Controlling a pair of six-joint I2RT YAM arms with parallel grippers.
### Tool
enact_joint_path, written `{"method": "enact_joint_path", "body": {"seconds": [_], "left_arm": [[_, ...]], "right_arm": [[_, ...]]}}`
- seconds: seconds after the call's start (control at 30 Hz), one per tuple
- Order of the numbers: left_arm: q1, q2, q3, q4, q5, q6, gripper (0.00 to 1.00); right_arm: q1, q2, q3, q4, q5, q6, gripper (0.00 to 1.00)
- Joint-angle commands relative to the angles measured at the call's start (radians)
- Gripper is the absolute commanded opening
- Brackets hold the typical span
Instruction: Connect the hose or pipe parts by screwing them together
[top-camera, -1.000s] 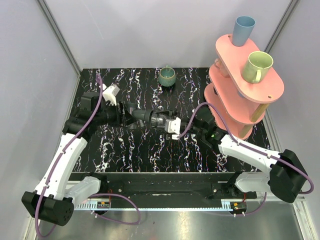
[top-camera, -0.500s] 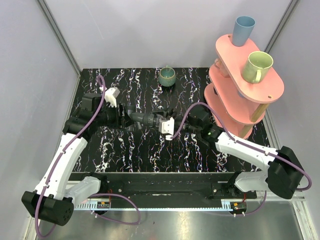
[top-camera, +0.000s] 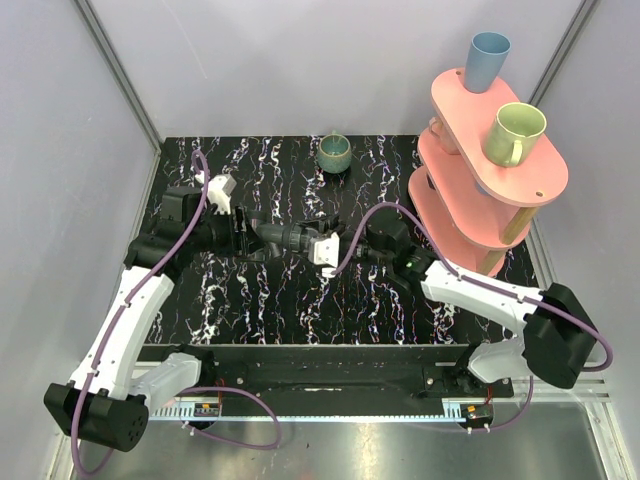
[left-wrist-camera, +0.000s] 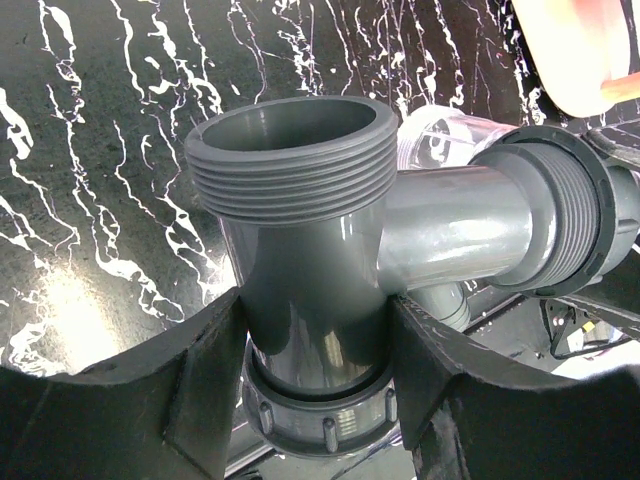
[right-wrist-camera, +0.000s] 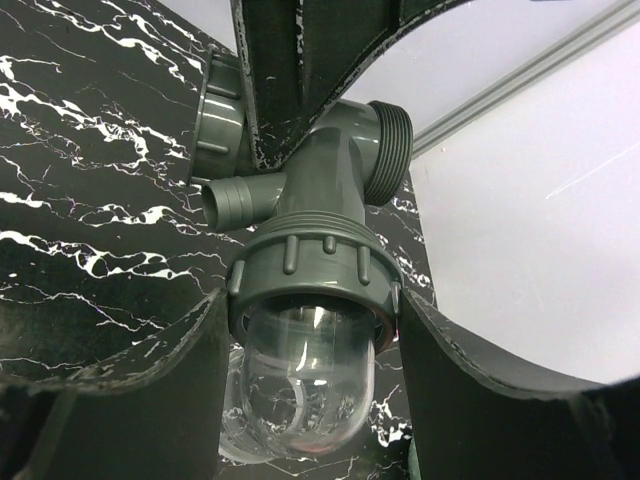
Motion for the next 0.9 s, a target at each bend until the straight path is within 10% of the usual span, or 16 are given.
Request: {"method": "enact_joint_path", "body": {"seconds": [0.0,0.87], "left_arm": [[-0.014,-0.035,0.019,0.058,0.076,-0.017,0.0],[-0.022,-0.21,-0.254,0.499,0.223,0.096,0.0]], "right_arm": [[0.017,0.028,0.062,0.054,0.053,0.058,0.27],[0.018,0.09,0.138,0.111,0.07,0.498,0.12]]}}
